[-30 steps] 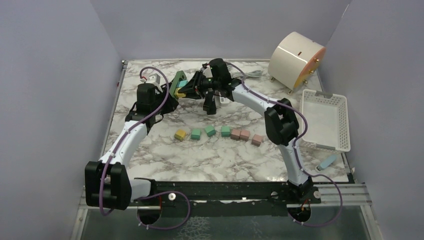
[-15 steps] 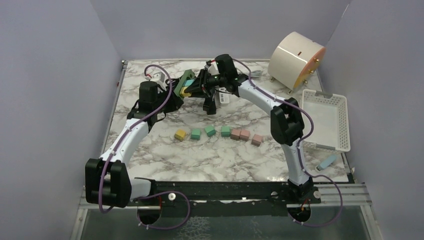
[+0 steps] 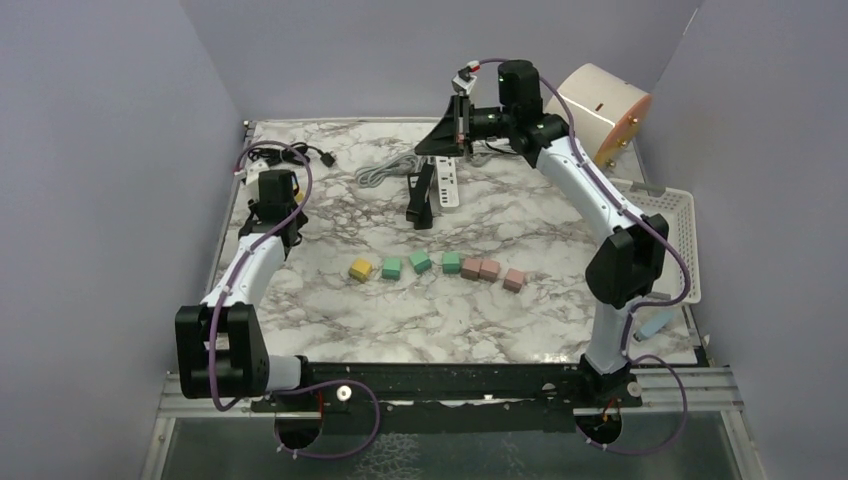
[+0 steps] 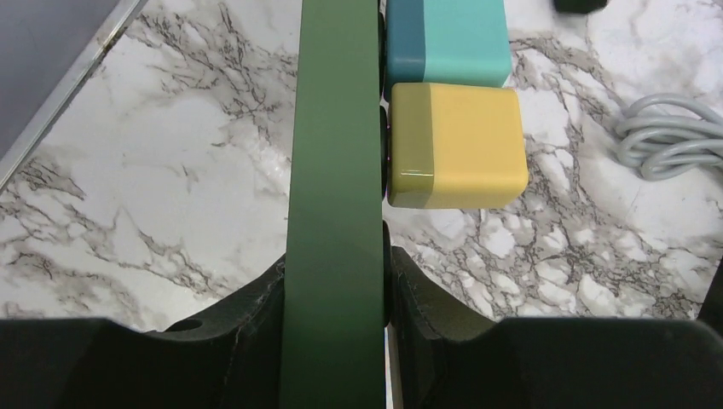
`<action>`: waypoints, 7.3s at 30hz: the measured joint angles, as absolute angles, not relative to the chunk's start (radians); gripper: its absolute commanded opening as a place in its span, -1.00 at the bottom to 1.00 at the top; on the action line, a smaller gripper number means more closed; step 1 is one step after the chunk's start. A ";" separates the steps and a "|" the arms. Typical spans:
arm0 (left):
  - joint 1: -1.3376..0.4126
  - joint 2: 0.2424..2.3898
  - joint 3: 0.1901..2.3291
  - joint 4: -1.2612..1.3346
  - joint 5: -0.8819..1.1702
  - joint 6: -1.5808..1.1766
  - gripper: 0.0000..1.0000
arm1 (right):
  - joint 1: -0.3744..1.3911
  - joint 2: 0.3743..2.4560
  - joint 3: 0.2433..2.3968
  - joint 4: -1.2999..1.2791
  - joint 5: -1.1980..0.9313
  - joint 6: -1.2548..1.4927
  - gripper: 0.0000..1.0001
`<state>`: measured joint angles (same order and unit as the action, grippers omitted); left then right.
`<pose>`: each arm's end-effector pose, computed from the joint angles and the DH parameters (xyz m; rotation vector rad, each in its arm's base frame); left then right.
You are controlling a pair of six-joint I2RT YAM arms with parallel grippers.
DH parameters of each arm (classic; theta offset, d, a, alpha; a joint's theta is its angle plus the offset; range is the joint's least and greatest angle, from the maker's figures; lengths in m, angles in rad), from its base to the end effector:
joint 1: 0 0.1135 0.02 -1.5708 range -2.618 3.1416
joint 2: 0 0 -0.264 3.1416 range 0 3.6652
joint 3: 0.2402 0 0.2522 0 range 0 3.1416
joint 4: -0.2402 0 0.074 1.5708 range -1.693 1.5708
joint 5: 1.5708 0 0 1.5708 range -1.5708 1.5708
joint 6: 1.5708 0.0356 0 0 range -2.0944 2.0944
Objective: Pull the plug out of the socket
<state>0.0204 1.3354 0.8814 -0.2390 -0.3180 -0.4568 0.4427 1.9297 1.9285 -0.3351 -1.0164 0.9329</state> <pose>0.2875 0.0170 0.2478 -0.6868 2.1170 0.1219 0.3894 0.2181 0.3898 -0.2901 2.1957 1.8145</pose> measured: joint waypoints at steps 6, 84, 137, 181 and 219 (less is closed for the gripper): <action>0.016 1.248 0.776 -0.154 -0.258 -0.443 -1.00 | 0.499 1.967 1.931 -0.387 -0.946 0.852 0.39; -0.126 1.250 0.801 -0.077 0.130 -0.426 -1.00 | 0.618 2.425 2.060 -0.045 -0.853 1.172 -0.98; 0.000 1.226 0.757 -0.091 -0.226 -0.421 -1.00 | 0.870 2.600 2.318 -0.377 -0.698 0.299 -0.96; 0.014 1.221 0.700 0.066 0.024 -0.402 -1.00 | 0.736 2.238 1.847 0.044 -0.559 0.355 0.22; -0.084 1.128 0.598 0.238 0.148 -0.286 -1.00 | 0.675 2.459 2.032 0.083 -0.610 1.254 0.21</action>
